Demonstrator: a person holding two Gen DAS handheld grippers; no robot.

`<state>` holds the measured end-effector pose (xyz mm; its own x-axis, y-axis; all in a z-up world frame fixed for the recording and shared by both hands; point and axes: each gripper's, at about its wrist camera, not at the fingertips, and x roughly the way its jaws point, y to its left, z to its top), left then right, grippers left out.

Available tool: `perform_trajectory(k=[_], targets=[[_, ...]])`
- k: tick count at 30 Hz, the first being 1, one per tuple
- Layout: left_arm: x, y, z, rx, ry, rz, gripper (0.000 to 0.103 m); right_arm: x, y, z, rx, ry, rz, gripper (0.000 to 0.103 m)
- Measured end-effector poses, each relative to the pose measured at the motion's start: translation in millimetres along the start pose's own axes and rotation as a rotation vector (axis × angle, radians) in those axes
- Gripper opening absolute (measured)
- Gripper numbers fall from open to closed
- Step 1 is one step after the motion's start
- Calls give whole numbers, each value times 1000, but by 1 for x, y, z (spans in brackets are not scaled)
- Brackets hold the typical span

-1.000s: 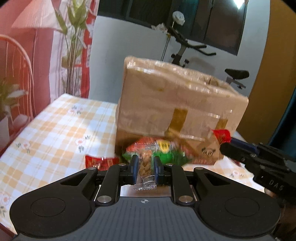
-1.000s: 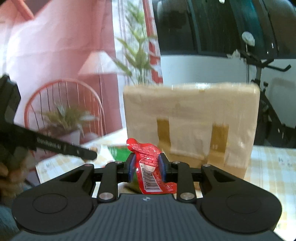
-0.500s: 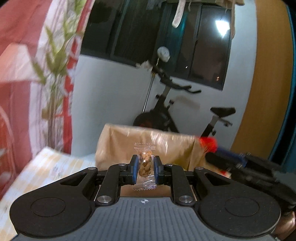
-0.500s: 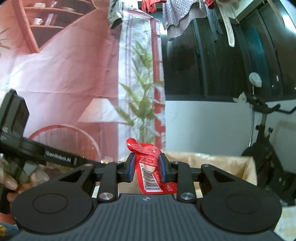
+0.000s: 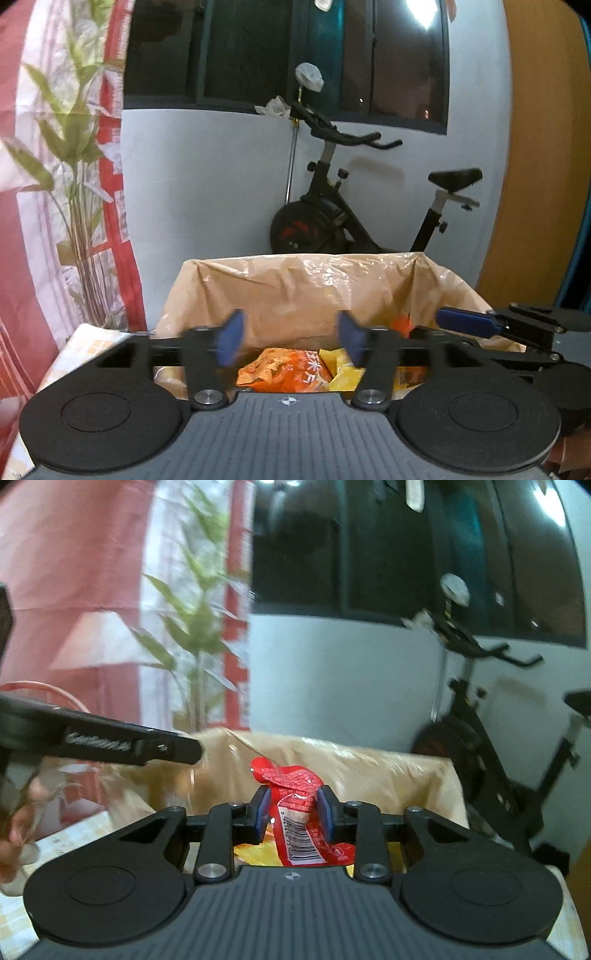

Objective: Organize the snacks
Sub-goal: 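Open both grippers to drop the packets into the box, then move both tools back from the box to the remaining snacks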

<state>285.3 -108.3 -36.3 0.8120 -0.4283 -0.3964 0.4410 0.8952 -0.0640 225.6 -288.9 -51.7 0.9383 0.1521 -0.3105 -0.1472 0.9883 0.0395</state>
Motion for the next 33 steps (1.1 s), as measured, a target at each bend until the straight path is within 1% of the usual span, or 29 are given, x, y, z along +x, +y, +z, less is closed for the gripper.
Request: perform_trajectory(k=[1, 2, 4, 7, 13, 16, 19, 22, 25, 33], targets=[[-4, 5, -2, -18, -2, -4, 65, -2, -2, -2, 12, 2, -4, 38], [-6, 11, -4, -33, 5, -8, 65, -5, -4, -4, 26, -3, -4, 45], [-12, 21, -7, -56, 21, -12, 65, -14, -6, -9, 43, -17, 4, 55], [-31, 34, -14, -74, 21, -16, 65, -27, -4, -14, 60, -32, 20, 55], [-76, 54, -31, -141, 15, -31, 65, -61, 10, -25, 72, -93, 73, 55], [-87, 61, -41, -160, 21, -25, 65, -76, 15, -33, 86, -104, 82, 55], [-84, 63, -48, -168, 49, -19, 64, -85, 19, -44, 120, -88, 98, 55], [-80, 62, -59, -186, 83, -5, 64, -90, 23, -56, 119, -60, 90, 55], [-76, 56, -71, -202, 109, -23, 64, -94, 24, -68, 146, -21, 97, 55], [-36, 43, -85, -185, 168, 4, 65, -89, 18, -98, 196, 70, 85, 55]])
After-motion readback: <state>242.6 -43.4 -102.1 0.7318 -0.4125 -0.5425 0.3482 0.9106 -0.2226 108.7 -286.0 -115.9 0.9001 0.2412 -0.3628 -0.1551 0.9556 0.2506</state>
